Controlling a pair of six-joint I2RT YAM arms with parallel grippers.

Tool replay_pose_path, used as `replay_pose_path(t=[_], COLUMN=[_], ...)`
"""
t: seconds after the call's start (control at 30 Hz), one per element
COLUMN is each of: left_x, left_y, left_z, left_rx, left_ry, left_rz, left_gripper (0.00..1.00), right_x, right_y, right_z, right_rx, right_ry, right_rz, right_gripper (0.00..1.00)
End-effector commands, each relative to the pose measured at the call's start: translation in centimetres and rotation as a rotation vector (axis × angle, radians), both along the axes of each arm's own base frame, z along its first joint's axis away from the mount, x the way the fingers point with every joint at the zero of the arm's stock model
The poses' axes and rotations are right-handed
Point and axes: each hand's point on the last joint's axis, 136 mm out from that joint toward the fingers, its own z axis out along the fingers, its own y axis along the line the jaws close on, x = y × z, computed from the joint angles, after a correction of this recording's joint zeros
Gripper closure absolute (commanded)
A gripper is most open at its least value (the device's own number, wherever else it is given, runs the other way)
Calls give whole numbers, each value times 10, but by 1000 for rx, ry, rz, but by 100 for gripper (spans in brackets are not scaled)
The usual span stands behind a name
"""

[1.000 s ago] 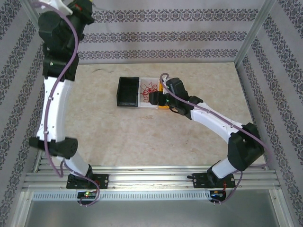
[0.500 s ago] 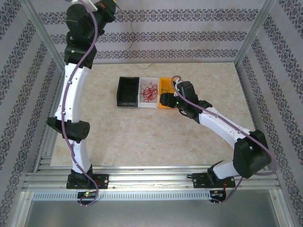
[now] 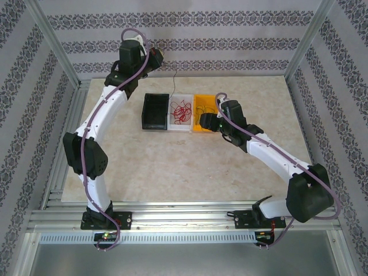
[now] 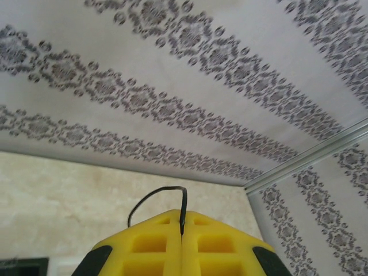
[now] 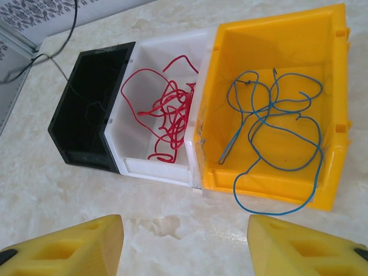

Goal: Untangle the cables

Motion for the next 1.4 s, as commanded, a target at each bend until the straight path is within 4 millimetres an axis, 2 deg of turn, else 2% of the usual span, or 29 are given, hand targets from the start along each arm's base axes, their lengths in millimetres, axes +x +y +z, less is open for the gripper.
replay_pose_path(t=[0.0,0.2,0.37,0.53,0.9,1.07,1.23,1.37], left_x=[-24,-34,-37,-22,26,37,26,15], left_y=[5,19,19,24,97,118,139,148], left_z=[67,26,-13,-26,-74,-74,-54,-39], left_rx=[-67,-70,-87,-63,184,258,348,384], left_ry=[-176,-97,-40,-48,10,-6,-62,-112], left_rz=[9,81,82,136,565,710,862,908], left_gripper=[100,100,100,100,100,100,100,100], right_x=[-1,-2,-5,-7,-14,-13,-10,-8], right_y=[-3,-6,-9,-13,-23,-27,-27,-26], right_z=[6,4,2,4,2,2,3,1], right_rx=[9,6,-1,-11,-40,-44,-49,-48], right_ry=[-22,-18,-16,-18,-17,-13,-14,-7], right_rz=[-10,-25,-33,-42,-66,-77,-73,-70], right_gripper=[40,40,40,40,40,40,40,40])
